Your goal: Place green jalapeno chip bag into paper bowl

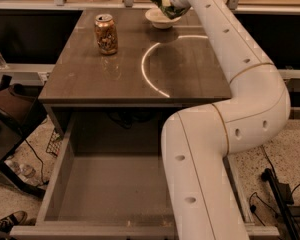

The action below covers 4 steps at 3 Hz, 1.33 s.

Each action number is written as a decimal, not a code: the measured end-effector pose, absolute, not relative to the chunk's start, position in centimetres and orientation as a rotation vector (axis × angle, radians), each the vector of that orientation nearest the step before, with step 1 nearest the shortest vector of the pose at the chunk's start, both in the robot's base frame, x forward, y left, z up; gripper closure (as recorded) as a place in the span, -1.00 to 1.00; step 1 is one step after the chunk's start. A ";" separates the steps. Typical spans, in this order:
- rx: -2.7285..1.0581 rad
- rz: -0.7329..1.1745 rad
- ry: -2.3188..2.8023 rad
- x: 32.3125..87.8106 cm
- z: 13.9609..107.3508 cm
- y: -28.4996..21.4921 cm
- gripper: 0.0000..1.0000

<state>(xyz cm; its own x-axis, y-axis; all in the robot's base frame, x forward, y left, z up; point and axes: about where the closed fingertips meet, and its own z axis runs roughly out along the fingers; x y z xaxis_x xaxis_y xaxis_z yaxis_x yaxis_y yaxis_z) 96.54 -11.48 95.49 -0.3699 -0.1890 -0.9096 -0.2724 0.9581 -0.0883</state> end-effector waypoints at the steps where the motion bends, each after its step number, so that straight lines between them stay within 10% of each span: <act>1: -0.349 0.056 1.936 96.4 97.0 -11.8 1.00; 4: -0.340 0.043 1.893 97.8 96.7 -10.7 1.00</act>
Offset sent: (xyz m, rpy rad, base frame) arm 0.1387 -0.0319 0.0987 -0.0400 -0.0656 0.0062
